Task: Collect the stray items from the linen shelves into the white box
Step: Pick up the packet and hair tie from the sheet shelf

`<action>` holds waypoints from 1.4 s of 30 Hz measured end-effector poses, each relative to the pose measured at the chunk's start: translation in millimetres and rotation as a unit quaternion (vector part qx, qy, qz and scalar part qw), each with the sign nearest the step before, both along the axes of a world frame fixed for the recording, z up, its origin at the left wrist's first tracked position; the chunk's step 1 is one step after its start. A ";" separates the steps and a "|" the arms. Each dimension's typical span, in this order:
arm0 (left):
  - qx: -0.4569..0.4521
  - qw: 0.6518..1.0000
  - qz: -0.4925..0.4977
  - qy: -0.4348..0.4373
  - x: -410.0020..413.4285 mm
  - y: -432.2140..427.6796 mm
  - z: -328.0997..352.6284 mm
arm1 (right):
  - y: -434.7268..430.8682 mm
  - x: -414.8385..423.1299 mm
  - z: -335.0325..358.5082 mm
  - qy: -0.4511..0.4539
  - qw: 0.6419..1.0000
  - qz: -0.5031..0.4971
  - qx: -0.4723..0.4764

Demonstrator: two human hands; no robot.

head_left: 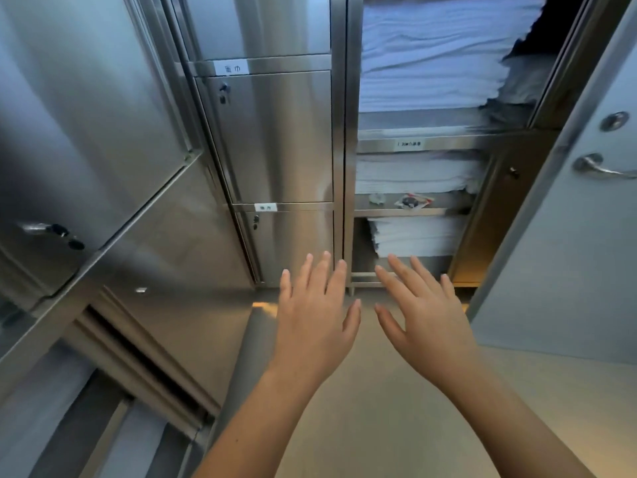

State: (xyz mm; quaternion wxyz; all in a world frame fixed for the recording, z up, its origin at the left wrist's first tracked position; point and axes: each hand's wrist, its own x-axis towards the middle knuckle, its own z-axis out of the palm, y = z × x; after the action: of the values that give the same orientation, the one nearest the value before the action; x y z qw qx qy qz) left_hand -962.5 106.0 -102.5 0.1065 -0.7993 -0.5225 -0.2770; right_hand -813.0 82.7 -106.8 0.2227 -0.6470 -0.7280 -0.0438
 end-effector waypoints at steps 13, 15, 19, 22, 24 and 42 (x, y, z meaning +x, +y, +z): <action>-0.018 0.996 -0.086 -0.020 66.0 87.7 -13.3 | 65.1 57.2 -4.3 0.016 0.996 -0.084 0.004; -0.020 0.996 -0.086 -0.018 85.5 107.9 -17.9 | 84.1 76.7 -6.4 0.015 0.996 -0.090 0.013; -0.038 0.995 -0.084 -0.020 134.2 151.4 -22.4 | 128.5 125.7 -9.5 0.018 0.995 -0.097 0.016; -0.046 0.995 -0.086 -0.023 174.5 188.6 -18.5 | 166.0 166.5 -7.6 0.005 0.995 -0.098 -0.004; -0.043 0.995 -0.087 -0.022 197.7 211.1 -18.3 | 188.5 190.7 -8.0 0.000 0.995 -0.093 -0.022; -0.066 0.991 -0.113 -0.023 267.5 381.7 -39.9 | 358.7 265.7 -26.3 -0.001 0.993 -0.096 -0.065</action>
State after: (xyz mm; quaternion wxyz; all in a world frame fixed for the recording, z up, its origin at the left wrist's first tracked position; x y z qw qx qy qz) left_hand -694.9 487.7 -142.4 0.0099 -0.8517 -0.4486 -0.2707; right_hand -547.2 441.3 -133.1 0.1738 -0.7271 -0.6640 -0.0181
